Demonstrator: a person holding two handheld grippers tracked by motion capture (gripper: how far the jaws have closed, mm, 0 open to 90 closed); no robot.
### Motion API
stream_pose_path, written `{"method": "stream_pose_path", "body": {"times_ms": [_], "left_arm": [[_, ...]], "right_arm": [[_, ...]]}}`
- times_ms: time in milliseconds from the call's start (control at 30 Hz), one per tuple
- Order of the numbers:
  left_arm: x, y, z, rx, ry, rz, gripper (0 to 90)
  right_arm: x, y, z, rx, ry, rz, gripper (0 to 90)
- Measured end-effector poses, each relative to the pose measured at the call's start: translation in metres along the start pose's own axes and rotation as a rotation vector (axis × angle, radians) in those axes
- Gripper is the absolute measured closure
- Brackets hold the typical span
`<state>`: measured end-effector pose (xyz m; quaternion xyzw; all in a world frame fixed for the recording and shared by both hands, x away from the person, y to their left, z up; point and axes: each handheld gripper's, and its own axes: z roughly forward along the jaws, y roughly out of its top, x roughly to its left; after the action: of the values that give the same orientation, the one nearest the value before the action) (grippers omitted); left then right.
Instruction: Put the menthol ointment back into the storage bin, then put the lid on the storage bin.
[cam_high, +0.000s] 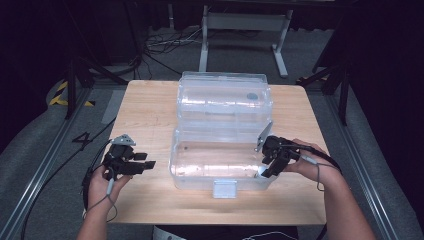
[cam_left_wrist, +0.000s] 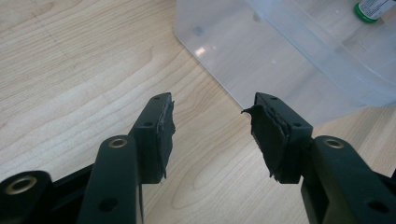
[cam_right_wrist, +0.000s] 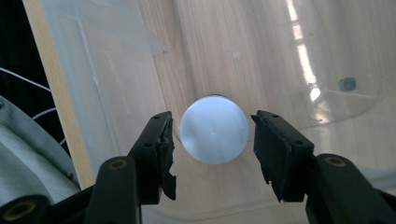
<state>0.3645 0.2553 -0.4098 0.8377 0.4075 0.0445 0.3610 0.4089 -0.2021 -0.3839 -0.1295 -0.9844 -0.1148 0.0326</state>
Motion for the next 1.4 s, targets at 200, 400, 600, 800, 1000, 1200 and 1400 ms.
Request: {"method": "stream_pose_path", "body": {"times_ms": [200,400,600,800,1000,1200,1400], "left_arm": [[-0.003,0.006,0.002,-0.004,-0.015,0.019,49.0],[-0.006,0.012,0.006,-0.006,-0.029,0.032,49.1],[-0.009,0.015,0.006,-0.015,-0.043,0.048,49.8],[-0.021,0.020,-0.001,-0.040,-0.054,0.074,50.2],[-0.035,0.026,-0.005,-0.055,-0.064,0.122,50.3],[-0.042,0.030,-0.008,-0.061,-0.082,0.136,50.3],[-0.047,0.031,-0.007,-0.057,-0.091,0.145,50.4]], "right_arm": [[0.002,-0.005,-0.011,-0.067,-0.004,0.021,48.9],[0.005,-0.010,-0.024,-0.148,-0.018,0.048,49.1],[0.007,-0.014,-0.038,-0.250,-0.045,0.069,50.3],[0.007,-0.017,-0.052,-0.355,-0.049,0.105,51.2],[0.005,-0.018,-0.059,-0.422,-0.077,0.122,50.0],[0.003,-0.024,-0.071,-0.500,-0.087,0.150,50.2],[-0.003,-0.022,-0.080,-0.548,-0.087,0.167,51.6]]}}
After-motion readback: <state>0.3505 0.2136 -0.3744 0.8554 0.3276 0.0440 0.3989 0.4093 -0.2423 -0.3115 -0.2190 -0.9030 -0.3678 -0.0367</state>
